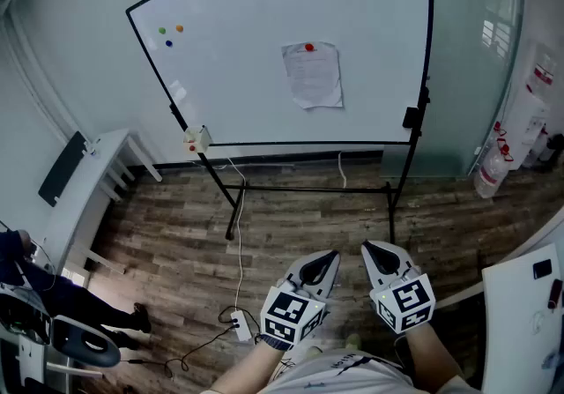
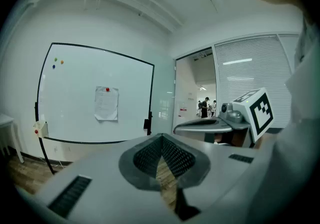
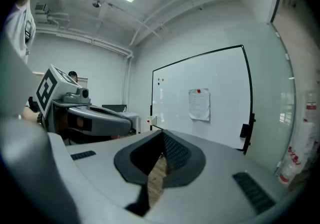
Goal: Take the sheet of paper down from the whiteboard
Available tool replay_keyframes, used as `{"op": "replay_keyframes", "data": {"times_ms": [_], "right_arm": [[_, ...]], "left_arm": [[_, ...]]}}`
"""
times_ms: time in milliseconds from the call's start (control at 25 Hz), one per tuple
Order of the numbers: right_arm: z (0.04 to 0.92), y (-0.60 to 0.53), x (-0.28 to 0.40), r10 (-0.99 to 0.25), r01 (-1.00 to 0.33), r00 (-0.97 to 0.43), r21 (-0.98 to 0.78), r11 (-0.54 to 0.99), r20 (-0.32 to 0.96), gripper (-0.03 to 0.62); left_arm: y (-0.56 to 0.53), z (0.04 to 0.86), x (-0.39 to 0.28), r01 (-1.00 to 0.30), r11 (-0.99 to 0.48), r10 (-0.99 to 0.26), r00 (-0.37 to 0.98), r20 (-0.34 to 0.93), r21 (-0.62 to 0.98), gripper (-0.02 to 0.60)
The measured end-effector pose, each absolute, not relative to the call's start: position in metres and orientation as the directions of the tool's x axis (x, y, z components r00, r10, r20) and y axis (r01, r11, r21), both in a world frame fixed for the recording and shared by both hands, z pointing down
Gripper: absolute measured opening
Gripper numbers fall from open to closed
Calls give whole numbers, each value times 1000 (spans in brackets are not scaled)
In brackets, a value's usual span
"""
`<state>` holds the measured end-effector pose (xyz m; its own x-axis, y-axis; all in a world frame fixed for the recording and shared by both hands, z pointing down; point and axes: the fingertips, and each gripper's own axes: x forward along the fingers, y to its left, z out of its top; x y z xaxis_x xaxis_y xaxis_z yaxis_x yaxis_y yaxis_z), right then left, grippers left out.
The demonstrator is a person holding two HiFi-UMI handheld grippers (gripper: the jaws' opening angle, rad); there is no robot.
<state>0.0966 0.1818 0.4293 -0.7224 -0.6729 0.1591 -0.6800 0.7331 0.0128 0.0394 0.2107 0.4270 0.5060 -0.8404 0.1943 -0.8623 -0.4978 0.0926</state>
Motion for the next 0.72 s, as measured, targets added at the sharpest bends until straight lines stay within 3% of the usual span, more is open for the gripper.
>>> {"op": "replay_keyframes", "data": {"times_ms": [720], "right_arm": [[429,161,127,-662,-671,-741,-100,735,113,12]], "left_arm": [[188,432,57,-879,-472,-857,475,199,67,14]]}}
